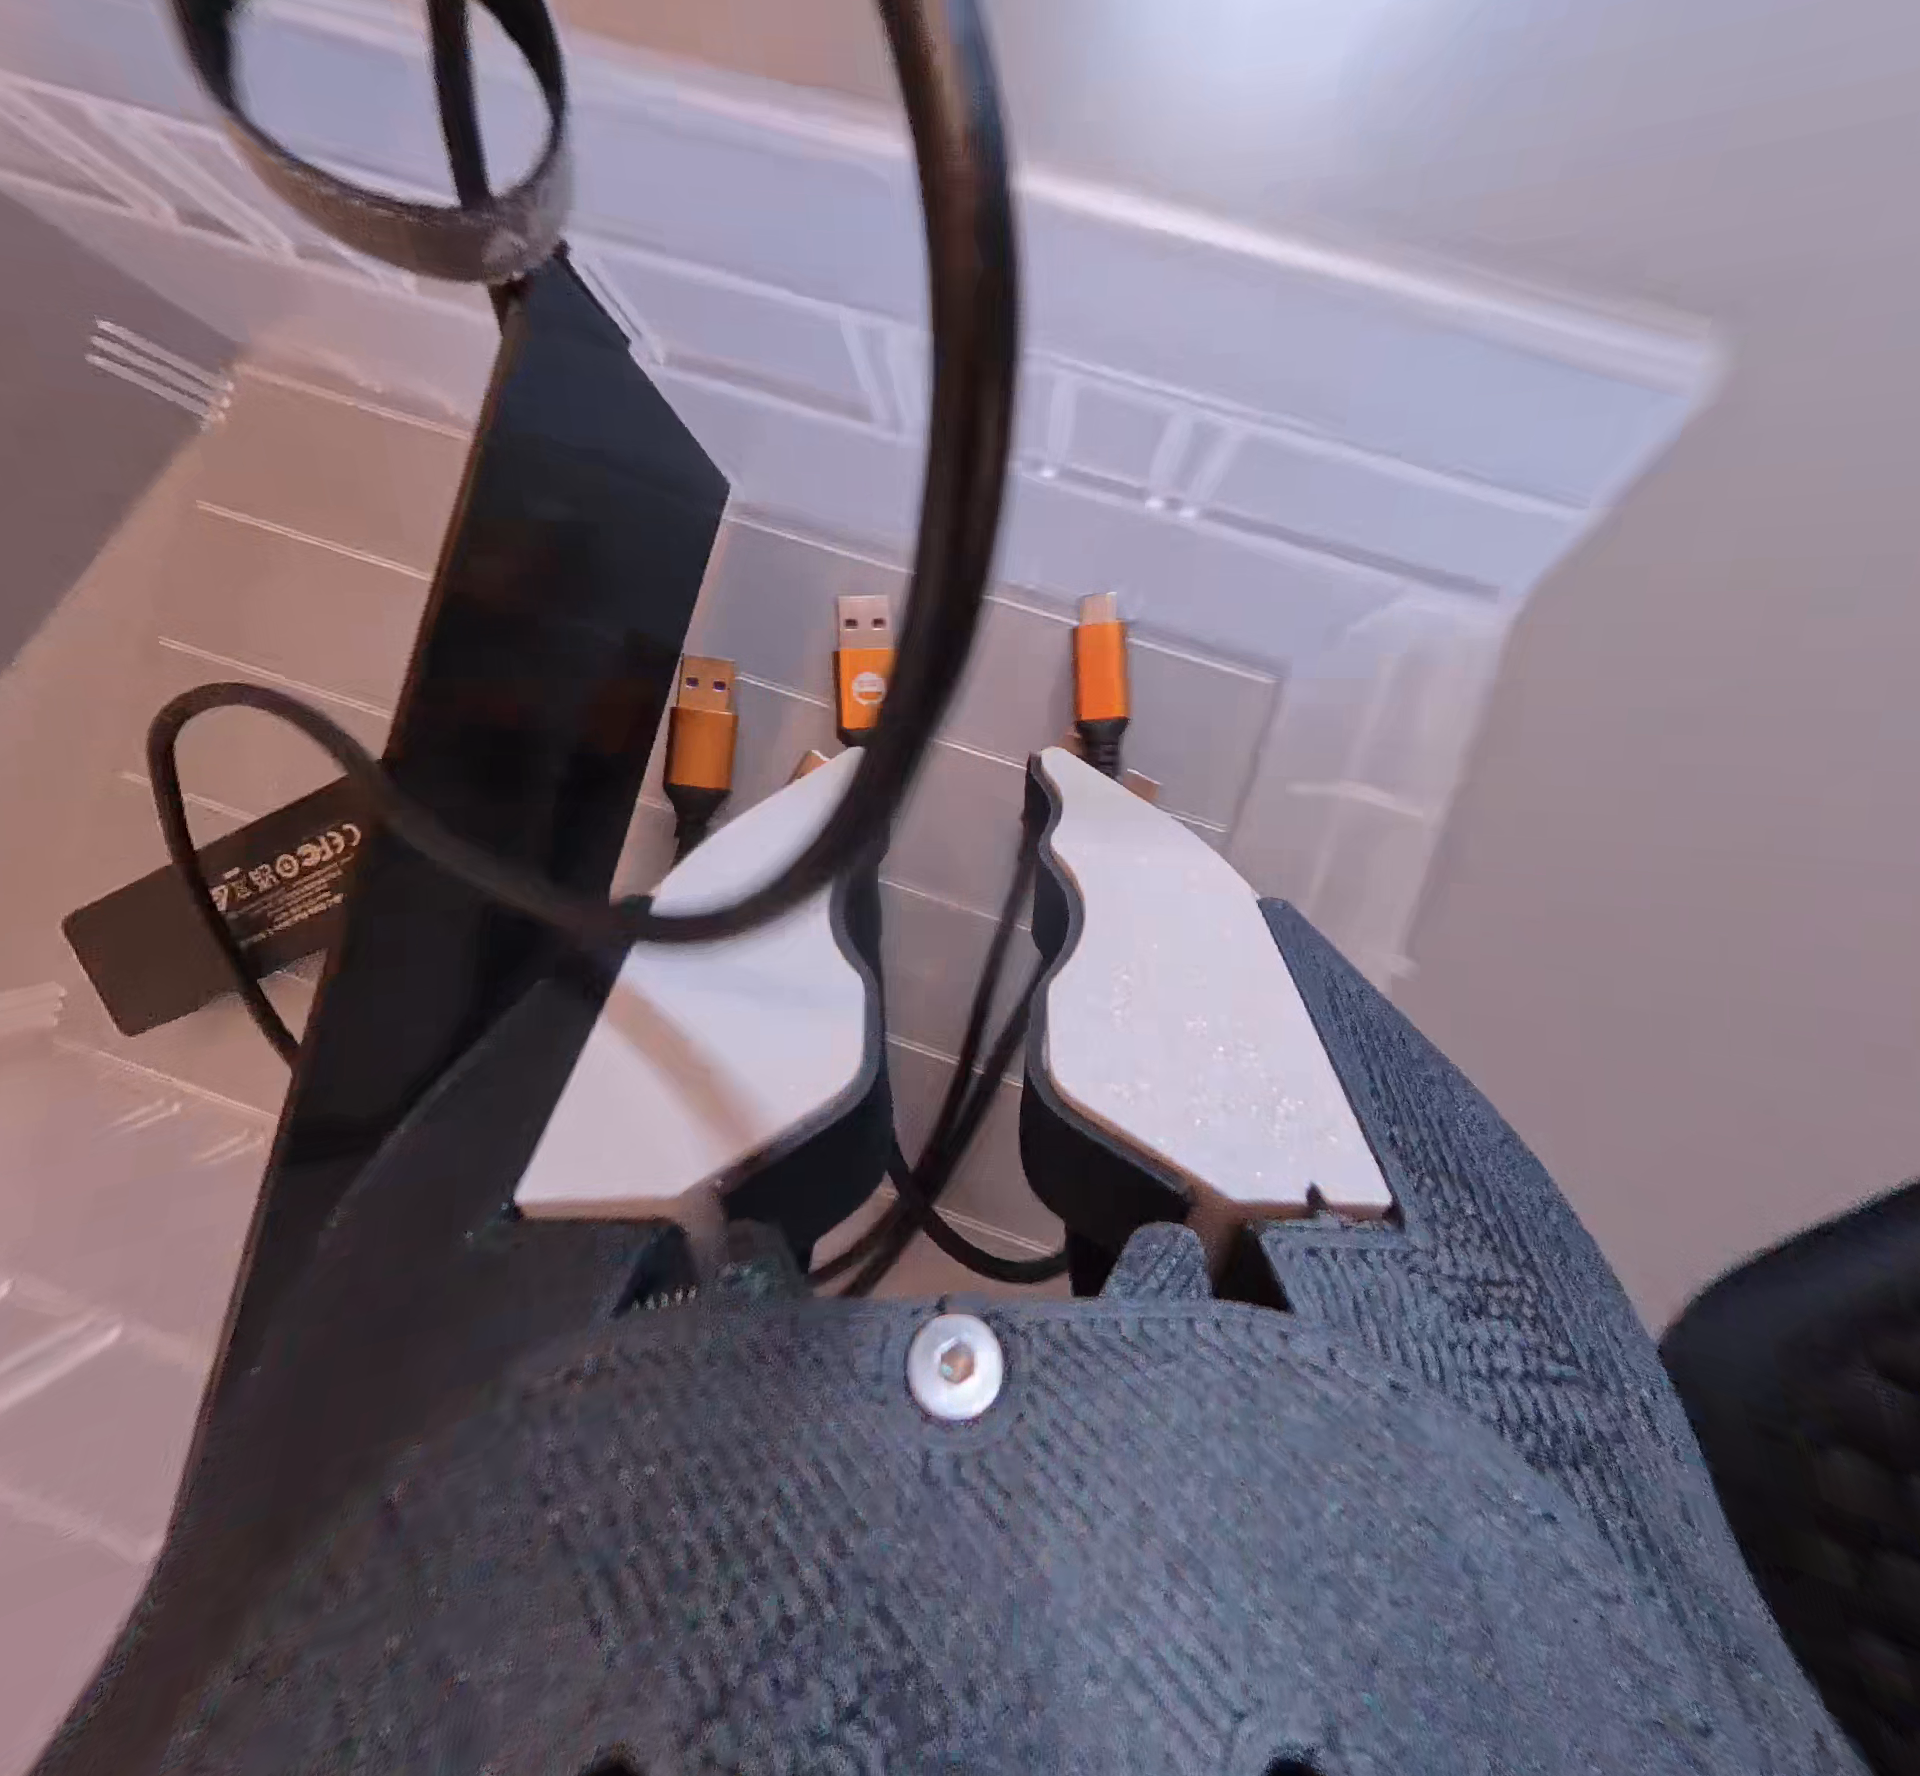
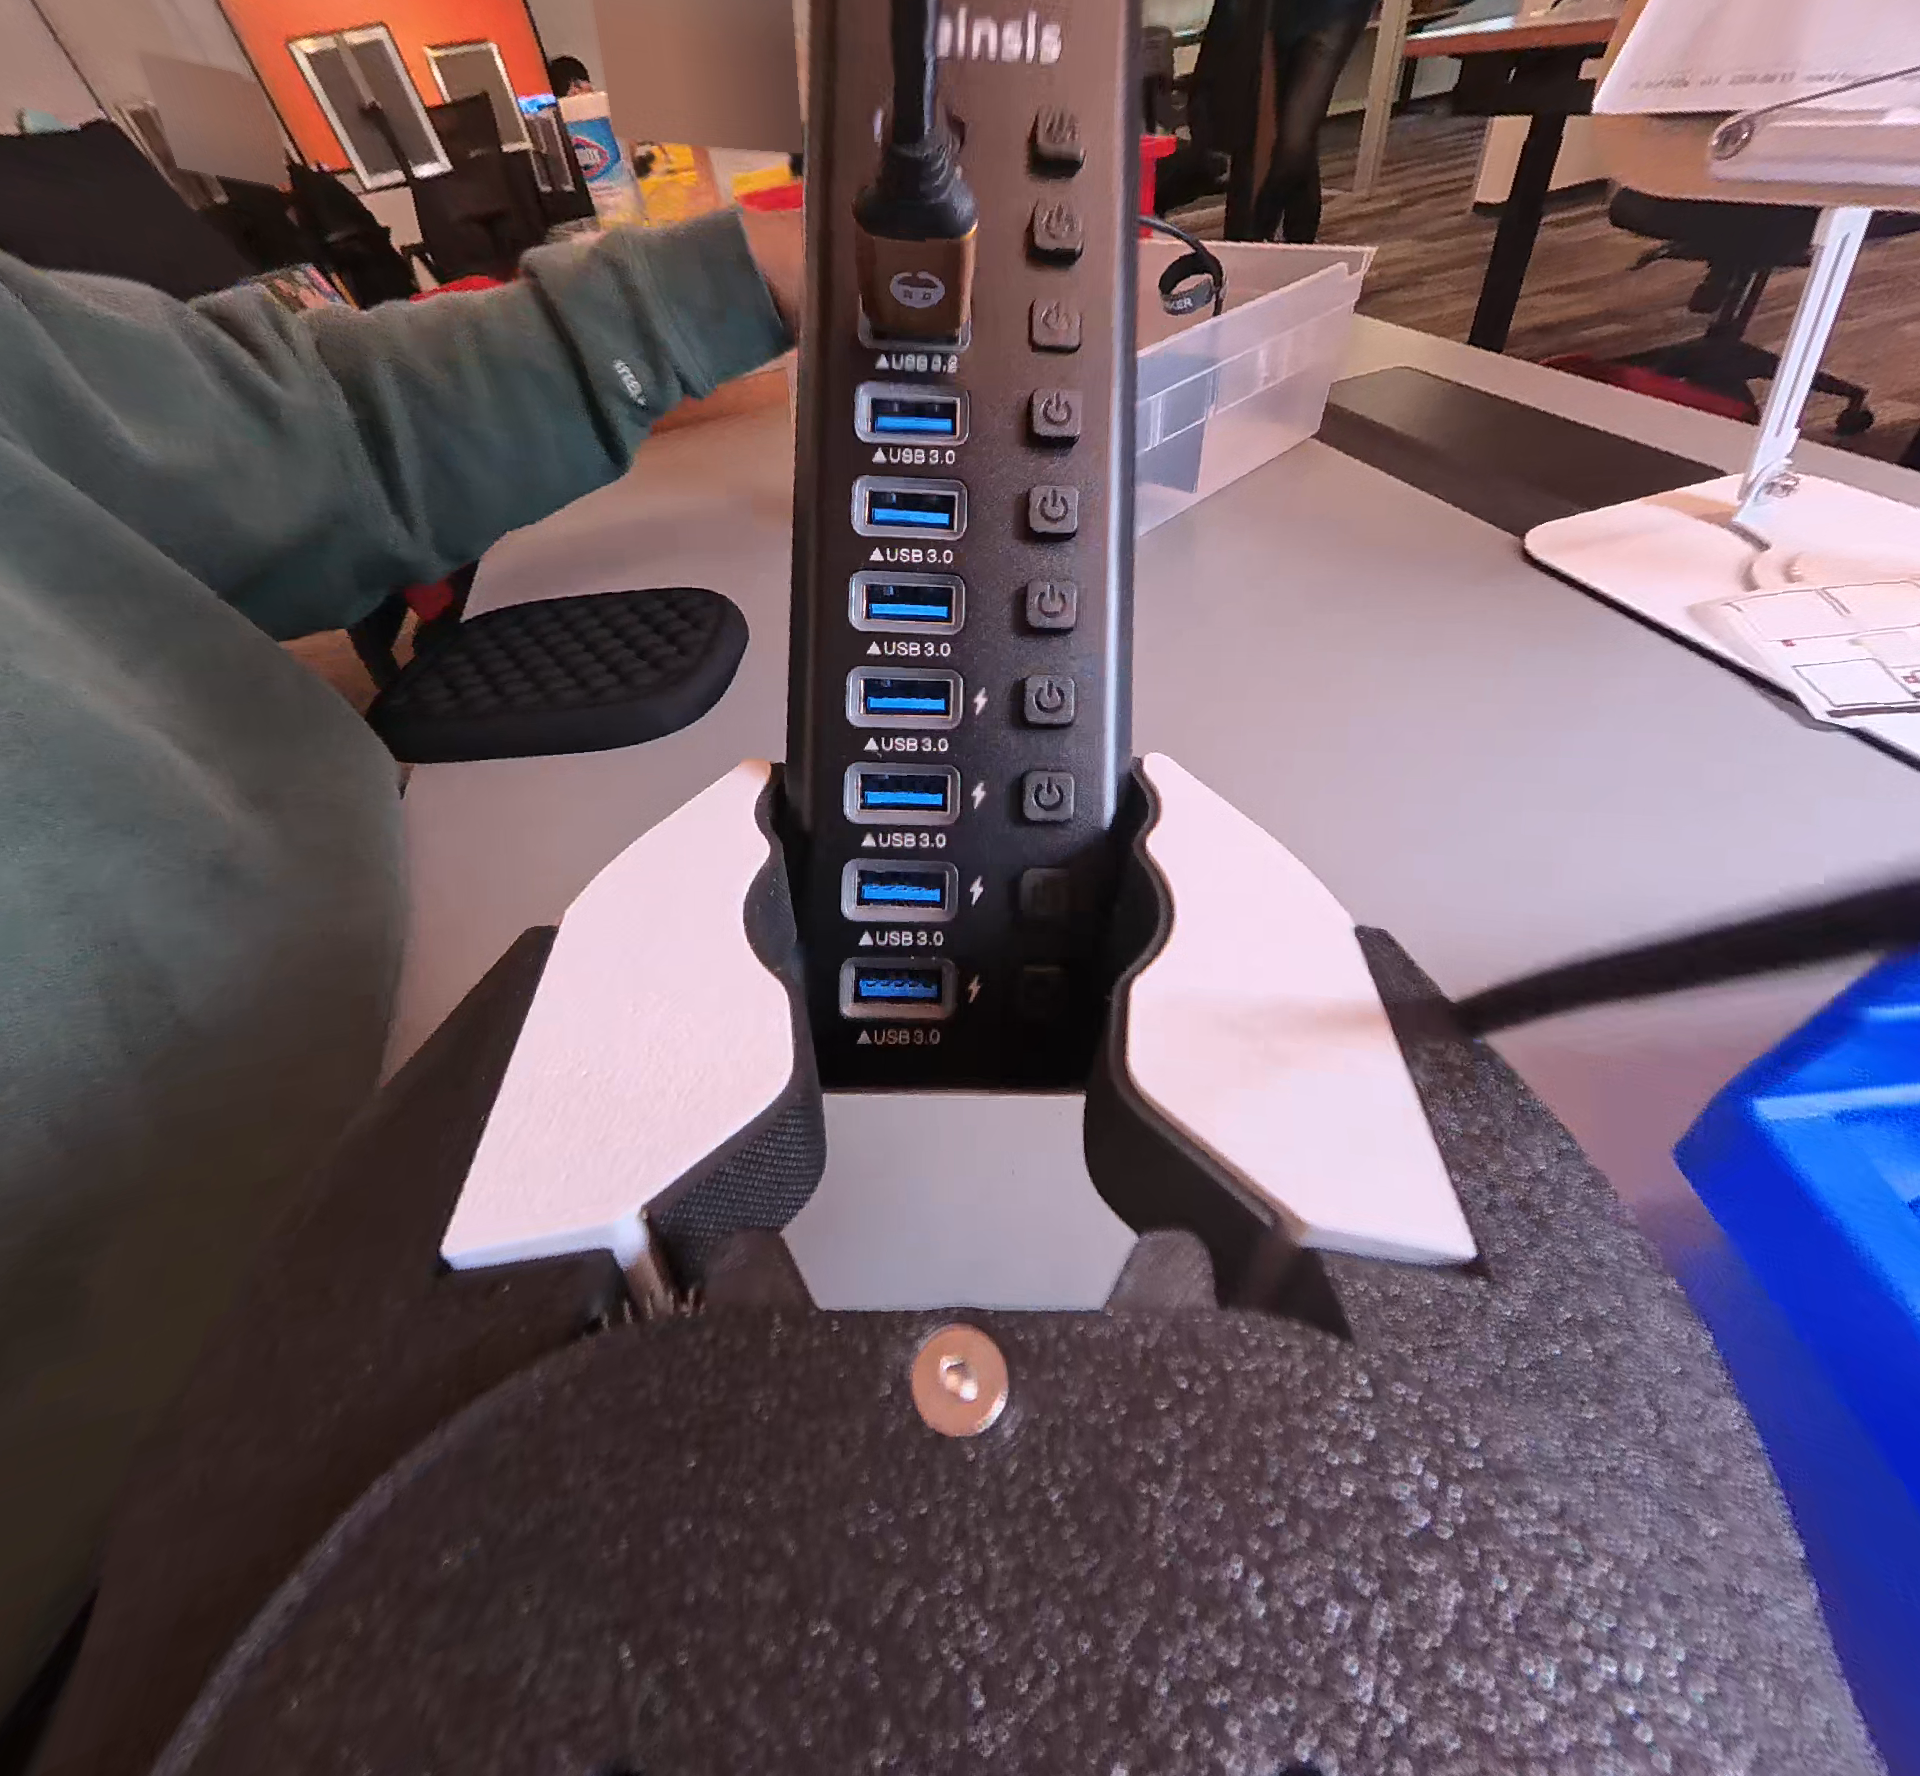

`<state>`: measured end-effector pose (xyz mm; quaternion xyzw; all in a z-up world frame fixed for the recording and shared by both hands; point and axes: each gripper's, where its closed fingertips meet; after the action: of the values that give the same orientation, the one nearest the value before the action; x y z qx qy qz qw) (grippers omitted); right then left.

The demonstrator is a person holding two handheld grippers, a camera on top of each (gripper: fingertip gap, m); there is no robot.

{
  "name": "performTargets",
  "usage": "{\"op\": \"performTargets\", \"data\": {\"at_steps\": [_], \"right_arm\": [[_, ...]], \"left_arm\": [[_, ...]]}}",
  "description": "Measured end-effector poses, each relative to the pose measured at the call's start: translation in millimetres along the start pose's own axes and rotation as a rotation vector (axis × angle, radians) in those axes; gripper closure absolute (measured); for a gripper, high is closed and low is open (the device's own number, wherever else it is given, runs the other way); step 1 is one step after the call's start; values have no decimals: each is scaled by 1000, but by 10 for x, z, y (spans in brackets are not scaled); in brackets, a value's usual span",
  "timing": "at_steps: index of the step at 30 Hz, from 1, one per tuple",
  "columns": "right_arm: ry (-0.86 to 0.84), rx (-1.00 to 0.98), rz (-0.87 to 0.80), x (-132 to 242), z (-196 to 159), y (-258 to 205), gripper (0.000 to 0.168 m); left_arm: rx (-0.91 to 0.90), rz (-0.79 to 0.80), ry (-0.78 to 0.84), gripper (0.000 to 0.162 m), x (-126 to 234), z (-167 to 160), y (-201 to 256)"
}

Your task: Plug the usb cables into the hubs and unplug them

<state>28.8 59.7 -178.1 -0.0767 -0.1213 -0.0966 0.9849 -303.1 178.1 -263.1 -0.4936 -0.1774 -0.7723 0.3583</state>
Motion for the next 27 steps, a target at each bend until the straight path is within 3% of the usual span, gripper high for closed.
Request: {"op": "performTargets", "data": {"at_steps": [1,5,10,16,19,23,27], "right_arm": [[-2,2,-1,2,-7,-1,107],[-40,8,4,-7,-84,-19,108],[-86,-15,37,-97,-237,-51,108],[-84,-43,55,-112,-257,-52,108],[-51,-67,51,-66,-211,-16,108],[27,-101,46,39,-74,62,108],[102,-112,20,176,68,134,108]], "left_arm": [[-12,18,-45,136,-86,-22,-40],[-82,81,-196,135,-303,-117,-165],[-89,68,-197,146,-359,-70,-183],[-225,123,-186,147,-250,-77,-126],[-295,181,10,147,130,139,27],[-423,301,316,147,922,471,398],[-515,401,486,147,1579,660,752]]}}
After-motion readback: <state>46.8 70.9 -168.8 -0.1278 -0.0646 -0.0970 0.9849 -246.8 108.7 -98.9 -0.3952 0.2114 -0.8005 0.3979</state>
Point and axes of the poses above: each gripper's, where its closed fingertips meet, x back along the fingers, z out of its top, y = z × x across the jaws, and after that the axes turned 5 degrees about -y, right-handed
